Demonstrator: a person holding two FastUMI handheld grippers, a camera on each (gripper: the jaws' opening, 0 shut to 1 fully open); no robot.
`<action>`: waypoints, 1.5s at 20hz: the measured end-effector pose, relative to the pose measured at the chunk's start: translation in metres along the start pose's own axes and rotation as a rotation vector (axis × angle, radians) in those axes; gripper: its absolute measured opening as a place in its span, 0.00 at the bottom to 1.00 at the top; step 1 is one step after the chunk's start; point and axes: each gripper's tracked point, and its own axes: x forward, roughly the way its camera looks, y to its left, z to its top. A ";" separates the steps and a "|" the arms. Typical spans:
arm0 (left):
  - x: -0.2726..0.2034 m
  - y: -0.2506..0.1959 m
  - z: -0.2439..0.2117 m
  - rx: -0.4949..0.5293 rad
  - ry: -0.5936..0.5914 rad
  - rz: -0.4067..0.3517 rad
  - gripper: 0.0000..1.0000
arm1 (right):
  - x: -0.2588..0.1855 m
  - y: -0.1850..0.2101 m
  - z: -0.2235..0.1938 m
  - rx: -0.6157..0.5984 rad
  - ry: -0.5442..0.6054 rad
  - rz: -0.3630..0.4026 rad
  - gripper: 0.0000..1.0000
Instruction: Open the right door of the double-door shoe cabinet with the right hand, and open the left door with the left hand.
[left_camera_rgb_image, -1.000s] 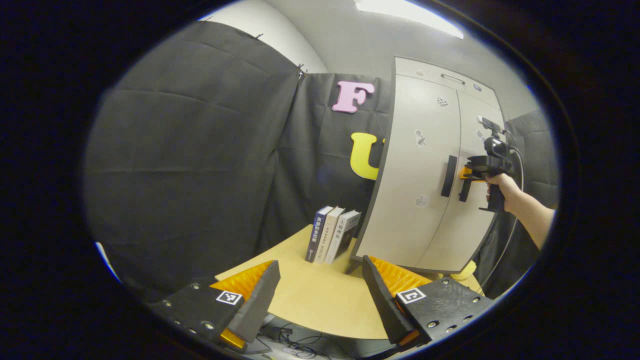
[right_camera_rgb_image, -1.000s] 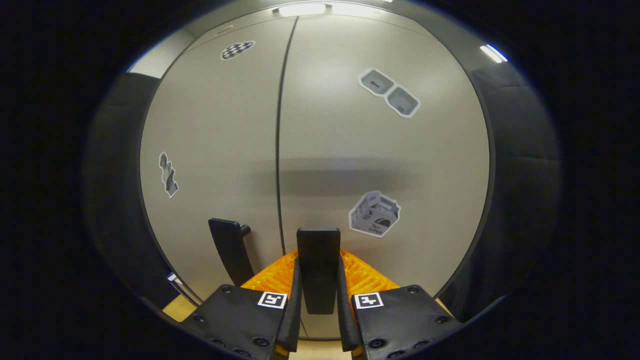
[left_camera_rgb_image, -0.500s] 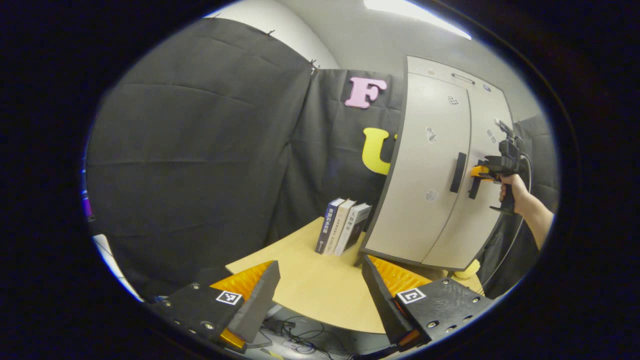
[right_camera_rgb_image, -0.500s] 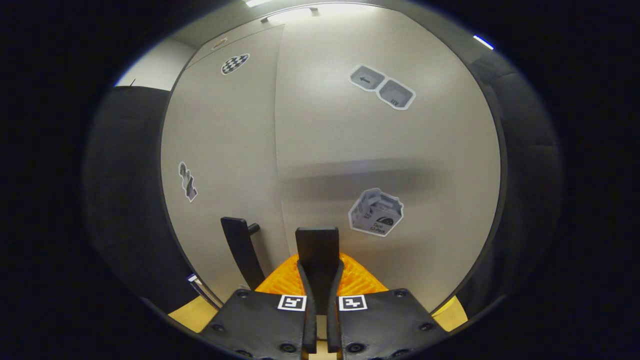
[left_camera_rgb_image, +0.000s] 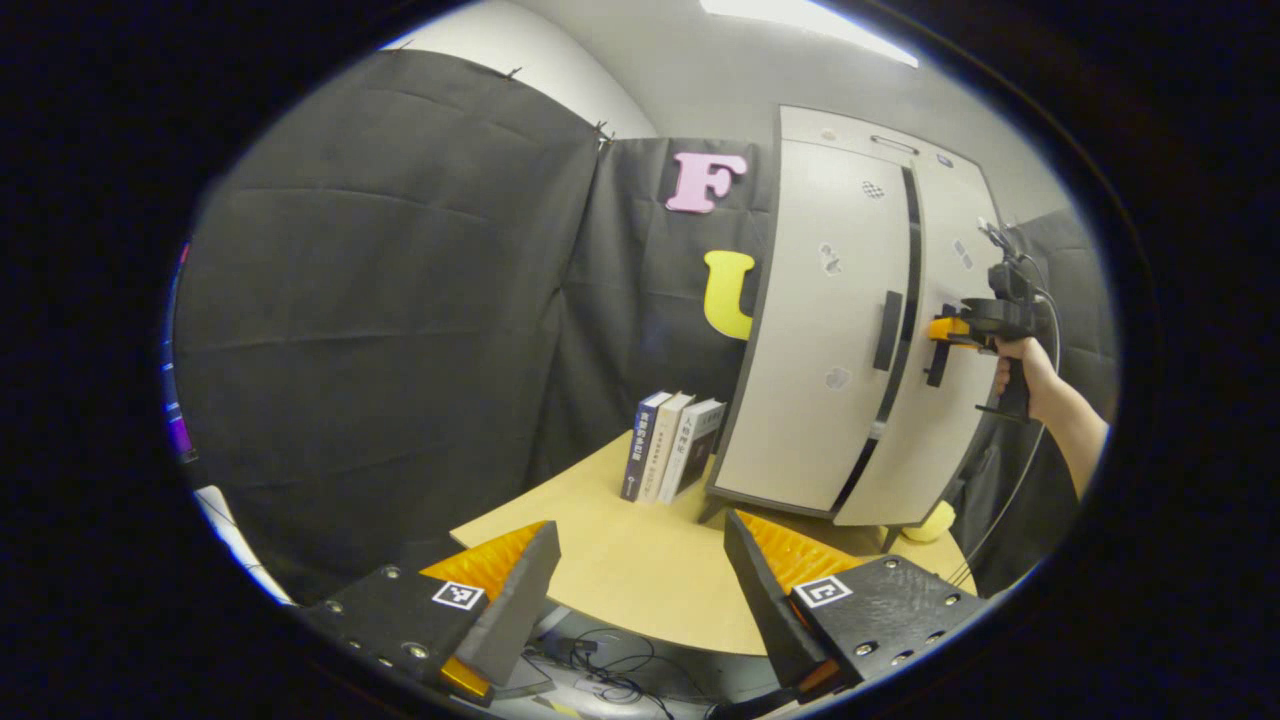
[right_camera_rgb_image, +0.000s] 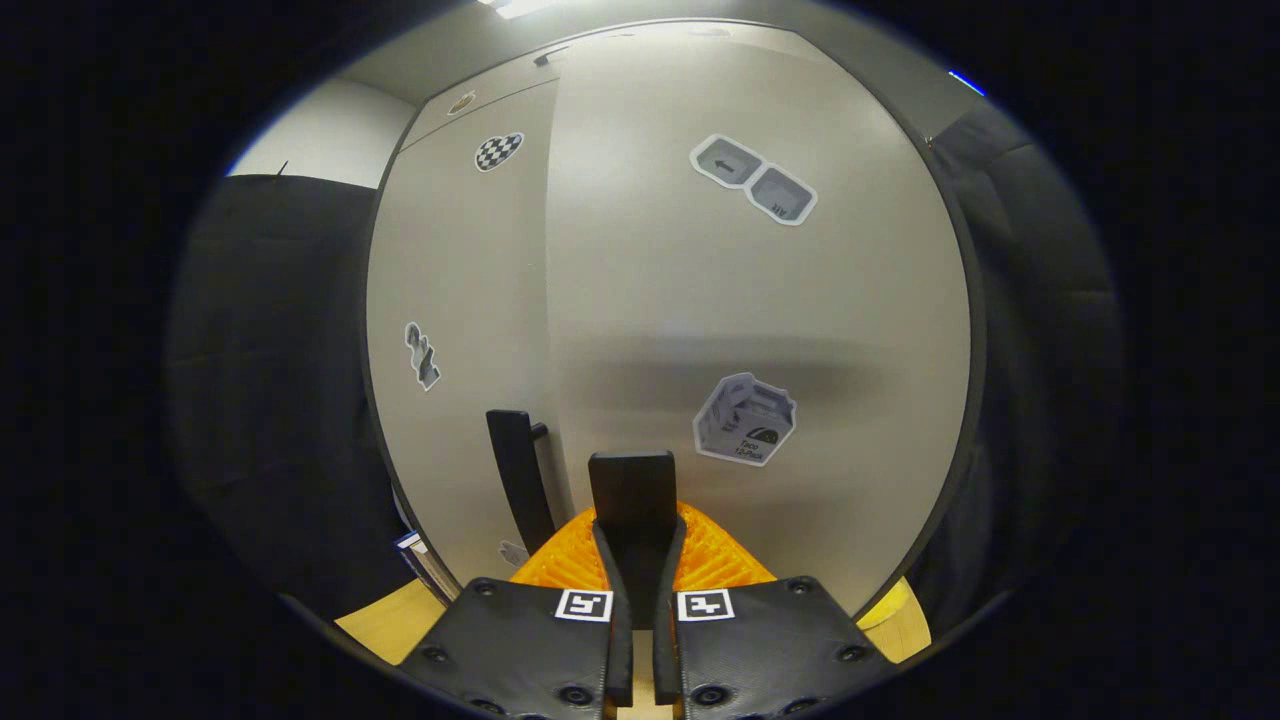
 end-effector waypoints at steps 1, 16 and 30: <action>-0.003 -0.005 -0.001 0.007 0.002 -0.009 0.96 | -0.003 0.000 0.000 -0.002 0.000 0.009 0.10; 0.007 -0.086 0.015 0.088 -0.015 -0.188 0.96 | -0.061 -0.022 -0.001 -0.012 0.003 0.108 0.10; 0.027 -0.130 0.004 0.100 0.012 -0.339 0.96 | -0.128 -0.100 -0.007 0.070 -0.011 -0.032 0.09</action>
